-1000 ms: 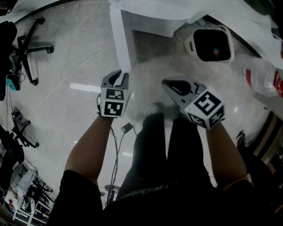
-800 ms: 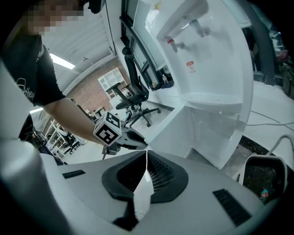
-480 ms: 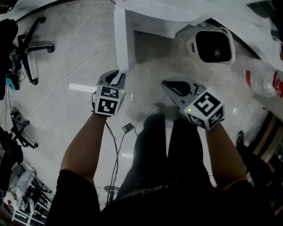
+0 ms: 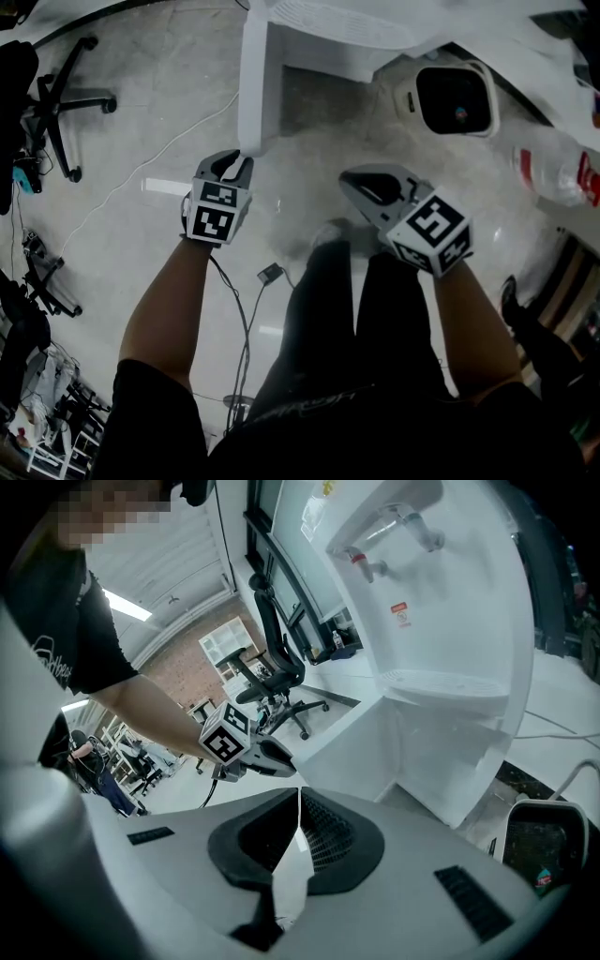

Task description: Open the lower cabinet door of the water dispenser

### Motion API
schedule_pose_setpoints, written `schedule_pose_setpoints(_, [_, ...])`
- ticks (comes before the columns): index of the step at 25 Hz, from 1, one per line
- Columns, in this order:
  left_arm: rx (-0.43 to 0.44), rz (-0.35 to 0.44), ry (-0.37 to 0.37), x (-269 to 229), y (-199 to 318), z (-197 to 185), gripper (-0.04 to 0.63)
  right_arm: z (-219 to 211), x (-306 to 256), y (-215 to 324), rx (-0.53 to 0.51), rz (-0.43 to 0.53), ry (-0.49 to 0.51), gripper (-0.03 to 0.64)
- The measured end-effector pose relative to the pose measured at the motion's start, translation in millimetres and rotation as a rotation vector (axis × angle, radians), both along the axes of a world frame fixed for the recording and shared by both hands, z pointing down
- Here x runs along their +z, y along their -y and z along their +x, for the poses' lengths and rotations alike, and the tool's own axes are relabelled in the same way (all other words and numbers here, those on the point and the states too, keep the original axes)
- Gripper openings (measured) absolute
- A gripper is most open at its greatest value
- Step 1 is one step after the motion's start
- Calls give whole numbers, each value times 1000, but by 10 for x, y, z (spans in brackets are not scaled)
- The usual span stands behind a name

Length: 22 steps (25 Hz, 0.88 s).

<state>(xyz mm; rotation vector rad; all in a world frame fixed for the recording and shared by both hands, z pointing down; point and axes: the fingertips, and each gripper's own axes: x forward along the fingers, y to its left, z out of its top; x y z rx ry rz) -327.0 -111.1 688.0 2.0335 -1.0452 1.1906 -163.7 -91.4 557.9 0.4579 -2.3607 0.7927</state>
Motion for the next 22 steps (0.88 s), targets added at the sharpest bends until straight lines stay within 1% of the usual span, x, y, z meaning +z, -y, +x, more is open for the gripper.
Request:
schedule_pose_setpoints(3, [23,-10,15,1,10,-59,77,-7,-4,-1,-6,-2,-4,14])
schedule_pose_setpoints(7, [16,-32,16,18,18,-145,78,-5,-4,38,-6,1,-5,14])
schedule_pose_setpoints(13, [25,-41,46,22,42,-270,78,-18,-28,100,2,7,-3,14])
schedule_pose_setpoints(17, [6,-43,61,18,63,-404,78,-45,-39,119,0,12,-8,14])
schedule_pose_setpoints(22, [-42,-36,83,21,108,-568,77,-54,-40,115,1,14,-10,14])
